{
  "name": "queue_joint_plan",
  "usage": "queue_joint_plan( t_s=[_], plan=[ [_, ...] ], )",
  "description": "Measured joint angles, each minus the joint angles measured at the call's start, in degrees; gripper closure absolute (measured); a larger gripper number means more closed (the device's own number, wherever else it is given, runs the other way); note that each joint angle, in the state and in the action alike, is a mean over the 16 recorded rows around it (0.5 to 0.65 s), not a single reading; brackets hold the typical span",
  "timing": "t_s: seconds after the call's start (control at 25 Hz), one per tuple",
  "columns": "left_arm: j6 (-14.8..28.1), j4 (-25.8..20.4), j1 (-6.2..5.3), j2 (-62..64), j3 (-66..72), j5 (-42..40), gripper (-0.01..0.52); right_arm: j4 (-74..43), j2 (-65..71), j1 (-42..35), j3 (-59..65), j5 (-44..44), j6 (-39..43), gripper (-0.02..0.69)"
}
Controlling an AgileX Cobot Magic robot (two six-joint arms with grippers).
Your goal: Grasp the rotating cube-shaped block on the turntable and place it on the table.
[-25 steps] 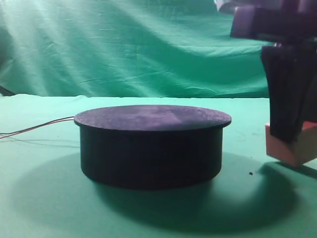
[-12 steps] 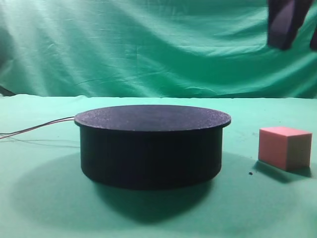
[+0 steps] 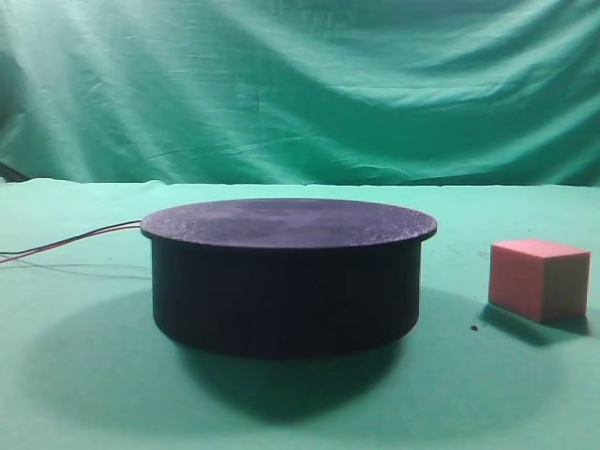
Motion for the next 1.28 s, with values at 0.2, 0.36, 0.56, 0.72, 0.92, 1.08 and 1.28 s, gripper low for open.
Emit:
queue_joint_plan(
  t_s=[0.2,0.36,0.56,0.72,0.92,1.08,1.28],
  plan=[
    [0.0,0.0,0.00,0.0,0.0,0.0,0.514,0.8,-2.8,-2.1,2.4,-2.8,-6.1,0.665],
    [0.0,0.0,0.00,0.0,0.0,0.0,0.514,2.9,-6.3,-6.4,7.0,-6.4,-10.9,0.665],
    [0.0,0.0,0.00,0.0,0.0,0.0,0.514,6.1,-13.6,-14.5,15.8,-12.5,-14.7,0.665],
    [0.0,0.0,0.00,0.0,0.0,0.0,0.514,8.4,-21.1,-21.8,23.9,-17.5,-16.4,0.665],
    [0.0,0.0,0.00,0.0,0.0,0.0,0.514,9.7,-30.1,-28.3,32.3,-21.5,-16.9,0.665],
    [0.0,0.0,0.00,0.0,0.0,0.0,0.514,9.9,-35.0,-31.1,36.4,-22.4,-17.0,0.665],
    [0.0,0.0,0.00,0.0,0.0,0.0,0.514,9.9,-38.2,-32.4,38.7,-21.9,-17.2,0.655]
  ],
)
